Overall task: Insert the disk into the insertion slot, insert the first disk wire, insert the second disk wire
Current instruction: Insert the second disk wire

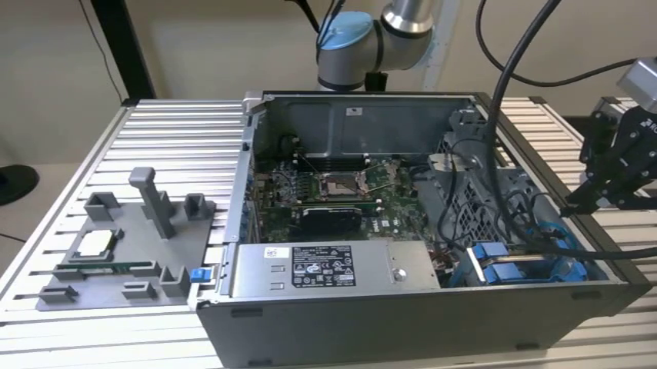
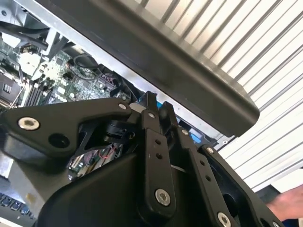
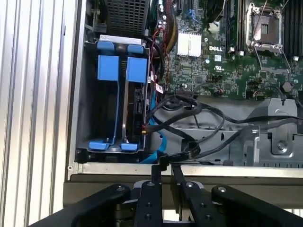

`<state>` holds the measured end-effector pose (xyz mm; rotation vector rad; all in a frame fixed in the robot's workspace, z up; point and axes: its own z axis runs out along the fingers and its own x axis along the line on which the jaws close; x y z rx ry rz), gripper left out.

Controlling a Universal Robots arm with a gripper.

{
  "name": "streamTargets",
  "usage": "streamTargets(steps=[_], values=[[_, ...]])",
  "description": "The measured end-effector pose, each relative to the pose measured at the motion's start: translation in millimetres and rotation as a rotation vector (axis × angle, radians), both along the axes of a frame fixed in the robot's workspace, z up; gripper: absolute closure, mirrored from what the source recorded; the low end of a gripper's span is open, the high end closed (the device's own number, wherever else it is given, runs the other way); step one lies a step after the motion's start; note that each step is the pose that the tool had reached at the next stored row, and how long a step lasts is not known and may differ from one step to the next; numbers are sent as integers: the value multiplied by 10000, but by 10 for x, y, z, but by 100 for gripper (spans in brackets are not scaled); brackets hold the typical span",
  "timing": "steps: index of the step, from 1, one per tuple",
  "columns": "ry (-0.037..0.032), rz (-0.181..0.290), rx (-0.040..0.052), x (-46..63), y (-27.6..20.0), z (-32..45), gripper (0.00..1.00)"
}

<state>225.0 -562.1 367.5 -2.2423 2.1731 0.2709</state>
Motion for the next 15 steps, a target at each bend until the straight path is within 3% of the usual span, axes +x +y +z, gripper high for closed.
streamTargets(steps=[15], values=[[-14,0,3,-92,-53,-26,0]])
